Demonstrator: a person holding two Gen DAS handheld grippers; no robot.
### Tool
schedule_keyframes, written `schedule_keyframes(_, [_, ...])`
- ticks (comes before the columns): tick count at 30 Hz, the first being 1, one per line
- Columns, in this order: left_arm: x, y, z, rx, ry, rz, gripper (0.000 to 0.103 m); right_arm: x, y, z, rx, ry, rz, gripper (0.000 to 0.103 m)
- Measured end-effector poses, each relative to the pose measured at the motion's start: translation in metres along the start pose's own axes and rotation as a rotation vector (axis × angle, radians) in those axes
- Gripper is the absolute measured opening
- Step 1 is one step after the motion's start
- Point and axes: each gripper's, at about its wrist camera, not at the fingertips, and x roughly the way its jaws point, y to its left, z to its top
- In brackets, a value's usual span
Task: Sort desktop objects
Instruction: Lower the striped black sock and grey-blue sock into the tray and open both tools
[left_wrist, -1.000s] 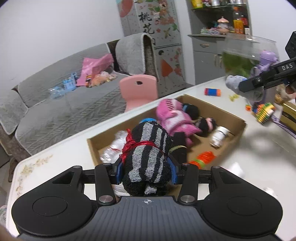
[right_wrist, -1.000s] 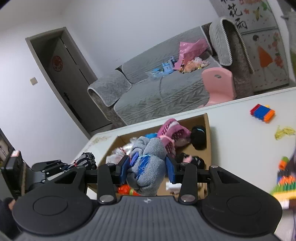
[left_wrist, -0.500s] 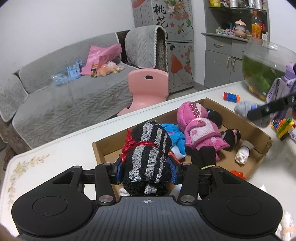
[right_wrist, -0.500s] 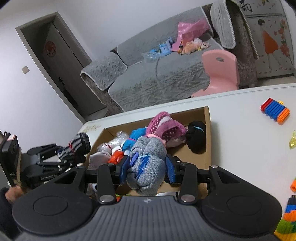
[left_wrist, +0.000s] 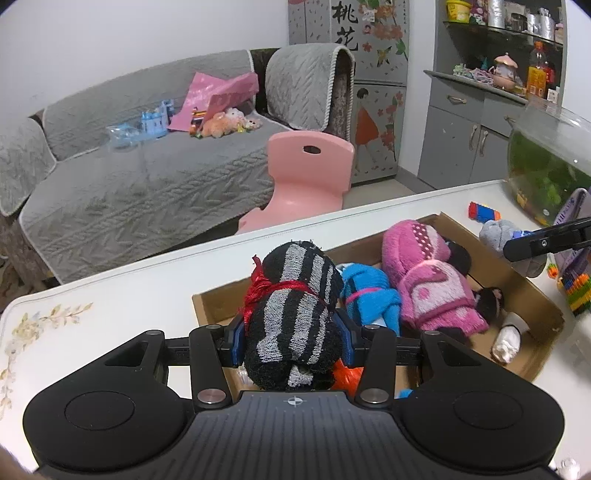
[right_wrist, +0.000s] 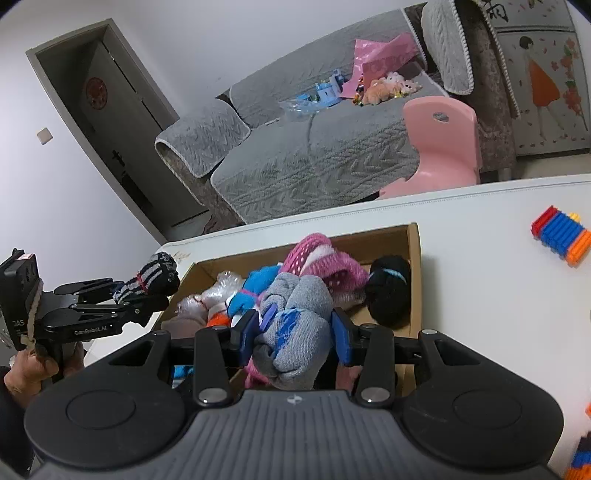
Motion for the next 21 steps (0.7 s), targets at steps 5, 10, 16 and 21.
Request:
schedule_keyframes(5, [0.023,-0.002,0.015,-0.017,0.02,-0.033,0.053,0.015,-0.004,0.004,-0.007,0.013,-0.031,0.039])
schedule_keyframes(10, [0.046,-0.017,0.02,0.017,0.037,-0.051,0.053,0.028,-0.004,0.0,-0.042,0.038,-0.071,0.039])
schedule_keyframes(16, [0.063,-0.024,0.018,0.029,0.059,-0.051,0.053,0.034,-0.002,-0.005,-0.083,0.049,-0.108,0.039])
schedule_keyframes(21, [0.071,-0.023,0.015,0.021,0.074,-0.037,0.053,0.037,0.0,-0.006,-0.102,0.051,-0.137,0.04])
